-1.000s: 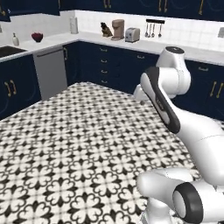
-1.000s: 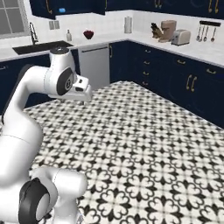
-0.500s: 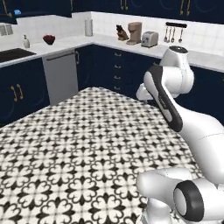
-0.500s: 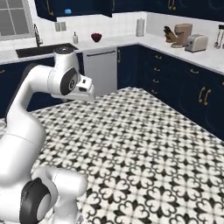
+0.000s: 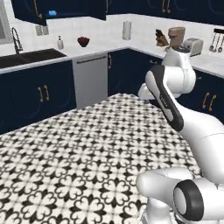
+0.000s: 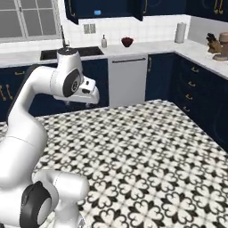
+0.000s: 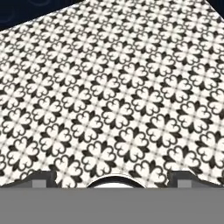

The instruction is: Gather all objects into one cabinet and sort the glasses and bowls to opposite sides.

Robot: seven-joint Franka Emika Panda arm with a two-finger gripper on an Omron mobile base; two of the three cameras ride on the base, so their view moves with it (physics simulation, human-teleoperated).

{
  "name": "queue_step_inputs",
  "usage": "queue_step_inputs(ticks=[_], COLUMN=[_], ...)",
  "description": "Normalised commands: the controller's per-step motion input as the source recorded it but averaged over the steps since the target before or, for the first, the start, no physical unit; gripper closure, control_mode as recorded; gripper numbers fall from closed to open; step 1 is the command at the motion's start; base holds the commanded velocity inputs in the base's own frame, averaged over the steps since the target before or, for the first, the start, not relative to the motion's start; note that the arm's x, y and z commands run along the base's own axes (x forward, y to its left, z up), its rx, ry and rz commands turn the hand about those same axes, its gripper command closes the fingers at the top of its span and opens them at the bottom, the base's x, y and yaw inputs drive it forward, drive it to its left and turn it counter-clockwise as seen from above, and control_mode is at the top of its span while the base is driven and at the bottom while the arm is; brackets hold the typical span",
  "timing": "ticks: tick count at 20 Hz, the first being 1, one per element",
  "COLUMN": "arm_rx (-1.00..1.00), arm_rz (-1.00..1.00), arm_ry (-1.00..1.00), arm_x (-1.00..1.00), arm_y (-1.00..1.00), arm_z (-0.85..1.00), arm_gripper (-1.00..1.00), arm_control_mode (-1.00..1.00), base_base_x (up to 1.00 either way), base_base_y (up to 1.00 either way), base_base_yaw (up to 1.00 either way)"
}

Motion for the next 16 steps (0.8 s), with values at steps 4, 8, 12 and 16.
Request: queue_step_inputs(ticks=[4, 8, 12, 16], arm_rx=[0.00, 0.00, 0.00, 0.00], arm_rz=[0.00, 0.00, 0.00, 0.00], arm_ry=[0.00, 0.00, 0.00, 0.00], arm_x=[0.00, 0.00, 0.00, 0.00], arm_y=[0.00, 0.00, 0.00, 0.00], arm_z=[0.00, 0.00, 0.00, 0.00], arm_gripper=[-1.00, -1.00, -1.00, -1.00], arm_control_mode=[1.00, 1.00, 1.00, 1.00], base_base_x=[1.00, 0.96, 0.76, 0.58], base_base_y=[-0.16, -0.19, -0.65, -0.90], base_base_yaw=[0.54, 0.57, 0.44, 0.25])
